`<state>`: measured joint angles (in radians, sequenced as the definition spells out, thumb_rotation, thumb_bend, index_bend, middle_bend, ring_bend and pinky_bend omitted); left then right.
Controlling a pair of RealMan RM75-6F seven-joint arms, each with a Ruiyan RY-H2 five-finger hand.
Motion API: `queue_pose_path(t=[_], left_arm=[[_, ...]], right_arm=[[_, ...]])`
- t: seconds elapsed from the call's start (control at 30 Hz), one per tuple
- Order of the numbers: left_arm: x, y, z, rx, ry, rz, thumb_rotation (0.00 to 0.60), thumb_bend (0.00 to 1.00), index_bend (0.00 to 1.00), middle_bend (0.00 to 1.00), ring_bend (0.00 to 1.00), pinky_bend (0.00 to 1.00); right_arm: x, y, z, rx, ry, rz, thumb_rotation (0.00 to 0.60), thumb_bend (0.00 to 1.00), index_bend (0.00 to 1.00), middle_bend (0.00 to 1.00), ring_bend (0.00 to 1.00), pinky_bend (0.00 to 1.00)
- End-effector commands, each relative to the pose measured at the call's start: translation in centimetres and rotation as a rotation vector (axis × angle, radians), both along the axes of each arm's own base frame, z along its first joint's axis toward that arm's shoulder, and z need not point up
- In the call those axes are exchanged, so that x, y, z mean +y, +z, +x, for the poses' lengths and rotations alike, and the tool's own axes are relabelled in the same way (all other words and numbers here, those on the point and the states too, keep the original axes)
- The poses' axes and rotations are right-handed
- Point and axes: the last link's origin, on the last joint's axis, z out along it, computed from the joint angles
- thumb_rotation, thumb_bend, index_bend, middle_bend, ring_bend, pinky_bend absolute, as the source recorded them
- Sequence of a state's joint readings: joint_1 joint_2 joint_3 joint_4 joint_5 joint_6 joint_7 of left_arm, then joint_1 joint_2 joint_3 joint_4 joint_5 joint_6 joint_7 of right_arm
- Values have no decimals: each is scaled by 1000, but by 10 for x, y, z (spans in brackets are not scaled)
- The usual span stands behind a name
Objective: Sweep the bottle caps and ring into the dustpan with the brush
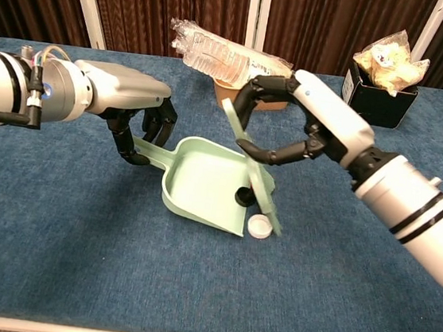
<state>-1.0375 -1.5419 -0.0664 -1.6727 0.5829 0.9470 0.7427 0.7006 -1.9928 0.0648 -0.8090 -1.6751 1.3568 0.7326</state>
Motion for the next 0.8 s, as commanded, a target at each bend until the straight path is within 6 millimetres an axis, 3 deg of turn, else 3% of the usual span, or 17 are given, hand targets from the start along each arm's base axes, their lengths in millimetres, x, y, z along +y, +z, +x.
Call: queue_pose_path(t=[0.03,0.27,0.47,0.8], left_arm=[[0,0,1,0,0,-1,600,369,524,531,356,171],[-1,0,2,1,1,-6,600,370,524,530,356,171],[-1,0,1,4,4,-10,600,369,523,530,356,171],[0,3,0,7,3,-1,600,369,523,531,356,170]], right_arm=[[-2,-6,10,-37,-2,2,600,587,715,649,271,83],[-2,-11,25,-86,16,3,600,588,715,650,271,83],[-1,0,28,-138,50,-13,600,588,716,651,275,83],[-10,31,-18,-9,7,-37,600,589,716,651,278,83]])
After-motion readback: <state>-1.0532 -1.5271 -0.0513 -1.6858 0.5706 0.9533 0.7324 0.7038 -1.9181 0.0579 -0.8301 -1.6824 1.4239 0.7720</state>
